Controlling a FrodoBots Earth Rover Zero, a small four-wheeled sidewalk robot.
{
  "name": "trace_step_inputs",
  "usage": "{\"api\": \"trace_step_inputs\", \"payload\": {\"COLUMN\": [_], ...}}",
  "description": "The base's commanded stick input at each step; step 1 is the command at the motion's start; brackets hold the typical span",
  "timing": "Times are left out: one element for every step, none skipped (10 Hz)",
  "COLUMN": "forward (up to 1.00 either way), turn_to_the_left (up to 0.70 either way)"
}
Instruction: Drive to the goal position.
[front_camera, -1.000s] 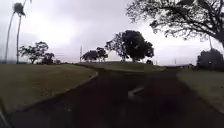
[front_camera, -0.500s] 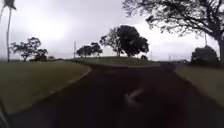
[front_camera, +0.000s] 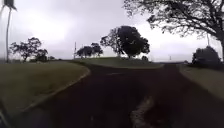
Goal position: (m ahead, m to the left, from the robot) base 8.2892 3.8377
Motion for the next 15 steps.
{"api": "trace_step_inputs", "payload": {"forward": [1.0, 1.0, 1.0, 1.0, 1.0, 1.0, 1.0, 1.0, 1.0, 1.0, 1.0, 1.0, 1.0, 1.0, 1.0], "turn_to_the_left": [0.0, 0.0, 0.0, 0.0, 0.0, 0.0, 0.0, 0.0, 0.0, 0.0, 0.0, 0.0, 0.0, 0.0, 0.0]}}
